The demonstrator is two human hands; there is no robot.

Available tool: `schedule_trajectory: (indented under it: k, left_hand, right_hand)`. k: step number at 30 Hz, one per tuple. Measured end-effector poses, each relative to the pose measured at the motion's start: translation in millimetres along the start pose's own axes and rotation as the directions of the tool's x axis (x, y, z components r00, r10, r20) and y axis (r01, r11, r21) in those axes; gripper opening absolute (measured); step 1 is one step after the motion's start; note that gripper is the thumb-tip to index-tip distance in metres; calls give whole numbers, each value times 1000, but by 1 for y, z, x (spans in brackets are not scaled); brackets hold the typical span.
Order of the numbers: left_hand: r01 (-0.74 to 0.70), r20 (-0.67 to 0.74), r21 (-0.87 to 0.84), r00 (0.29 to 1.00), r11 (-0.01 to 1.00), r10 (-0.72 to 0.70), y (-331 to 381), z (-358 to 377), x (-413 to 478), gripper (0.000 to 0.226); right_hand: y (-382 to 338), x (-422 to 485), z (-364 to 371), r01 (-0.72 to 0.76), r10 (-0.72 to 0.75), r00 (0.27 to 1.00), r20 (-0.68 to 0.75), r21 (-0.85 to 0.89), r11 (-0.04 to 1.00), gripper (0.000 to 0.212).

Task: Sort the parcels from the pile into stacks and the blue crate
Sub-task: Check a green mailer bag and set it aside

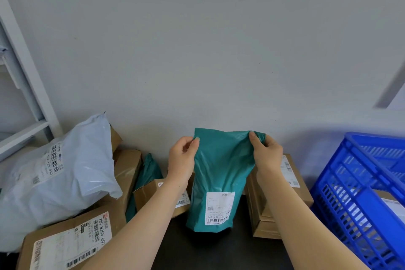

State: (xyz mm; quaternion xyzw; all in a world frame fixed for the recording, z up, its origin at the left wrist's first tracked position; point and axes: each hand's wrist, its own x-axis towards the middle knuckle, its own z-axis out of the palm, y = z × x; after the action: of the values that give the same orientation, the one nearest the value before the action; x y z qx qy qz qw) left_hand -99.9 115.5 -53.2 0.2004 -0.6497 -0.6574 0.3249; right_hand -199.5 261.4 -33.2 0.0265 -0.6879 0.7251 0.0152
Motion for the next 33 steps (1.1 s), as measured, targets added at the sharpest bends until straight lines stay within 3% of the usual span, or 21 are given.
schedule_trajectory:
  k: [6,13,19,24,29,33]
  left_hand:
    - [-69,6,-5,998,998,70,15,3,10,16]
    - [108,-82,-235,988,966,-131,20,9,14,17]
    - [-23,-57,40,998,999,25,22,6,16,10]
    - [-11,-54,66,998,998,15,18,3,16,14]
    - [27,106,190,993,981,-48,9,3,7,13]
    - [39,79,158,996,987,-52,2,2,8,27]
  right_hand:
    - [2,-1,-1,-32,29,997,66,42,999,51]
    - [0,-3,0,-33,35,997,62,-25,999,37]
    - [-1,-3,-3,-80,87,990,107,-63,995,53]
    - [9,0,-10,-55,59,997,55,-77,996,28]
    - [12,4,-13,-68,68,998,-5,-78,995,27]
    - [10,4,-17,-37,35,999,-23,-91,995,21]
